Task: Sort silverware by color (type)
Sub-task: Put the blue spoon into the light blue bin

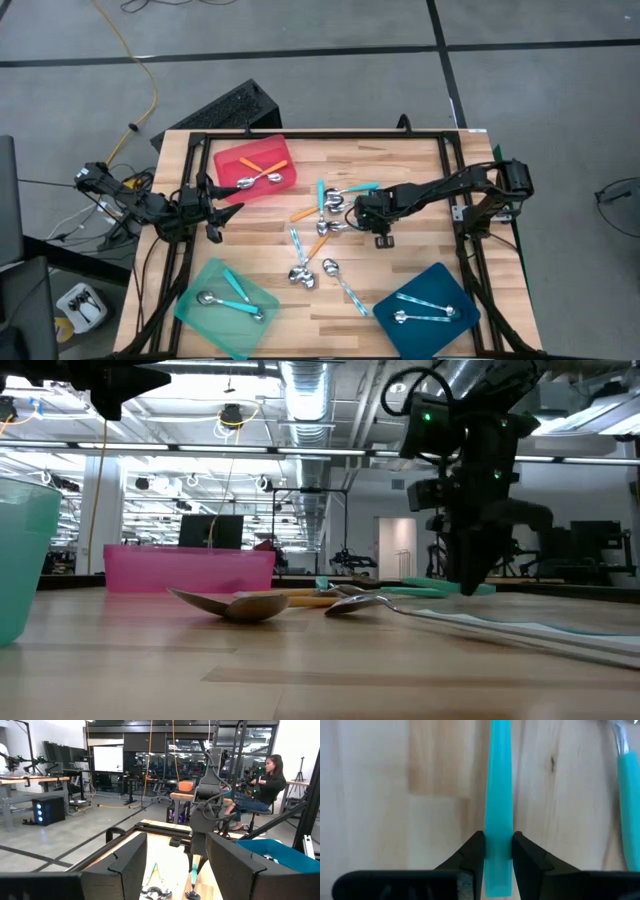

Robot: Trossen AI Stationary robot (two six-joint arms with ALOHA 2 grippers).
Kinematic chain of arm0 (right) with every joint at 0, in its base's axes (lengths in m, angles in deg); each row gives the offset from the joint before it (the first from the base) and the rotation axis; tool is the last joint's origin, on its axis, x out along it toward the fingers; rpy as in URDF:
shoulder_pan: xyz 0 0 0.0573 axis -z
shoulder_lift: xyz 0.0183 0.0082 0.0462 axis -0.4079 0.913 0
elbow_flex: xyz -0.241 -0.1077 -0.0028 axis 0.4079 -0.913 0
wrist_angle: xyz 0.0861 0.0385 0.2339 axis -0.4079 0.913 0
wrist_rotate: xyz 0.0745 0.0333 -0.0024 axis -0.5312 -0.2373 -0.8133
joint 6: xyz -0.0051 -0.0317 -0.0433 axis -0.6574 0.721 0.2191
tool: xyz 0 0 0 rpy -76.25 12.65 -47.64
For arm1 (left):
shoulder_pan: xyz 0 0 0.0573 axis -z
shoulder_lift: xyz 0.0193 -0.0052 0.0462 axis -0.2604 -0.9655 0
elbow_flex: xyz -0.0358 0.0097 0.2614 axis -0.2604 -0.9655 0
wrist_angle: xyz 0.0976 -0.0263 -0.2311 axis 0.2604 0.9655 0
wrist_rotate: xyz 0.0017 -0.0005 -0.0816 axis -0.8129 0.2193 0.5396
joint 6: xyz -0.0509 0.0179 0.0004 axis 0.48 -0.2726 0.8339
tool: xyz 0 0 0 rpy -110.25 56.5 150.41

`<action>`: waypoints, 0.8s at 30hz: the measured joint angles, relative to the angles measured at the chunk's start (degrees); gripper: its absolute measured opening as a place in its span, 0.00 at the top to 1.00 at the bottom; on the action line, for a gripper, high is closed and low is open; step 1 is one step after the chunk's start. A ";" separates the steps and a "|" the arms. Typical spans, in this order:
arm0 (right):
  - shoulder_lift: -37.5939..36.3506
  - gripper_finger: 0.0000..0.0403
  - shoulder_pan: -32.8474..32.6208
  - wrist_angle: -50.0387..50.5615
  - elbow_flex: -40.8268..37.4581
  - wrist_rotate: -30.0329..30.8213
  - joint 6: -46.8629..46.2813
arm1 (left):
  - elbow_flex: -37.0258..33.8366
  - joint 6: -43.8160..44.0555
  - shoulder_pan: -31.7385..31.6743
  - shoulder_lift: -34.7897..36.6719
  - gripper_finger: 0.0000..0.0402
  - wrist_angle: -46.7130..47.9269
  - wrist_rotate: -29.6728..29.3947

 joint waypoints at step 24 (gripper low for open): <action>-0.10 0.74 -3.43 -11.75 10.55 0.92 2.19 | 0.00 0.04 0.00 0.00 0.53 -0.05 0.32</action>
